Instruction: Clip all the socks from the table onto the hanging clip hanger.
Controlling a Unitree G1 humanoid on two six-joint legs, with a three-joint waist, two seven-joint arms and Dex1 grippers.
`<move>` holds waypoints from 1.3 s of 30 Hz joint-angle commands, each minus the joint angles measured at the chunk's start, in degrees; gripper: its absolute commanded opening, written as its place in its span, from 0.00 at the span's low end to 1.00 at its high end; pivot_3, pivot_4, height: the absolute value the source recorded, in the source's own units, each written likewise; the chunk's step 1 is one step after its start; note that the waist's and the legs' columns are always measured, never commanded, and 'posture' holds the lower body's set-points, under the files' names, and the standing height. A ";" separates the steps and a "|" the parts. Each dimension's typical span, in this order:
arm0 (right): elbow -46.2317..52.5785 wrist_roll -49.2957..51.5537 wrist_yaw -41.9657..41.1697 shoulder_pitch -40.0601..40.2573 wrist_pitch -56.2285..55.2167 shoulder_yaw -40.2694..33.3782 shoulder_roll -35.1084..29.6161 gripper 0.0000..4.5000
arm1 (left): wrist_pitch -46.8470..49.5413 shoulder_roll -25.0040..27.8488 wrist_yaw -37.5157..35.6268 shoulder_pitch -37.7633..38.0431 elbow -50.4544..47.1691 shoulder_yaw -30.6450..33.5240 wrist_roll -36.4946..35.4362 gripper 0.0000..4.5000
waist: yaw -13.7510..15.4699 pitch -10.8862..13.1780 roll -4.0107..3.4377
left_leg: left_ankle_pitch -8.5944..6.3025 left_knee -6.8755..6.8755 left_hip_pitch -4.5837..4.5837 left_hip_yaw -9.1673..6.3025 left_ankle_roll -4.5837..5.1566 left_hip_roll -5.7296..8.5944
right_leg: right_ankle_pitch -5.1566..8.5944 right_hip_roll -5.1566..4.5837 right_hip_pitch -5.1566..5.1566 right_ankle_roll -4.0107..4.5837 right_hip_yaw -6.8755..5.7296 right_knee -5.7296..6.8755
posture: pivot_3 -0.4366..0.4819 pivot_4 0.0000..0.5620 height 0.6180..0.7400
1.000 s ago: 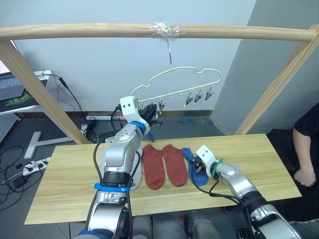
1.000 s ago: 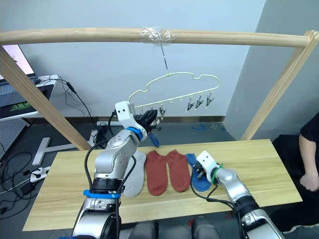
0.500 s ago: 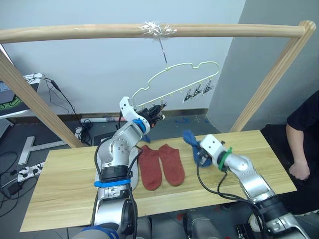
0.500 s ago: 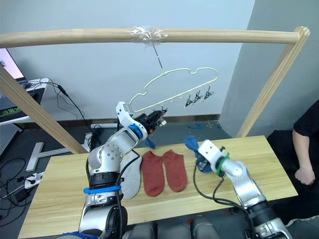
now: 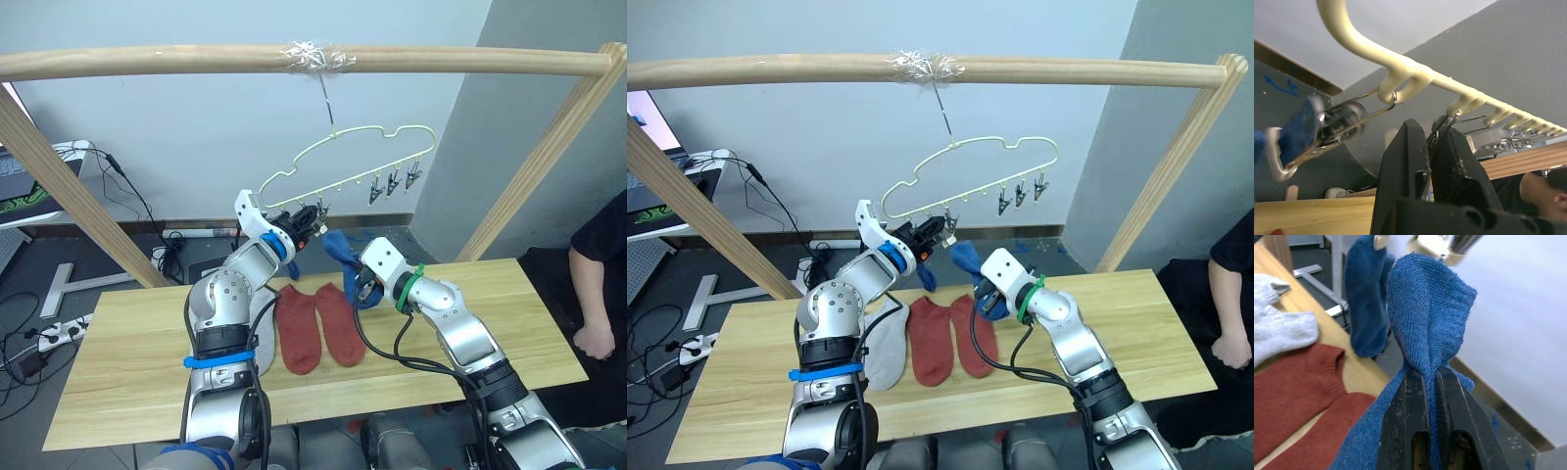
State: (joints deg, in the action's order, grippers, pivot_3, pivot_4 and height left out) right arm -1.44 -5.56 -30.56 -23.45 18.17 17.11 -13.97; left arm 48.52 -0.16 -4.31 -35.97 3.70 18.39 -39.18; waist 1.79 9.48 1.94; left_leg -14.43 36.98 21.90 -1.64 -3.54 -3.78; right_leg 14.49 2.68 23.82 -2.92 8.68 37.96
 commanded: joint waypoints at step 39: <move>3.20 0.81 0.10 -1.67 0.30 -0.38 3.08 0.00 | 1.86 -0.41 0.07 0.75 -4.21 -0.76 -3.18 0.58 | 0.05 0.06 0.03 | 0.00 -0.04 0.34 0.01 0.00 0.00 | 0.01 0.00 0.33 0.00 0.00 -0.03 | 0.71 0.27 1.00</move>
State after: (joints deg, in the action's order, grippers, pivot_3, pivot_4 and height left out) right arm 0.16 -5.46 -30.42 -24.49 18.83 16.98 -11.02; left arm 49.97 -0.27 -4.19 -34.88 2.61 18.07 -40.49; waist 1.84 9.53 1.97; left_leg -14.43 36.94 22.27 -1.64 -3.54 -3.78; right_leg 14.49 2.68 24.17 -2.92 8.68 37.93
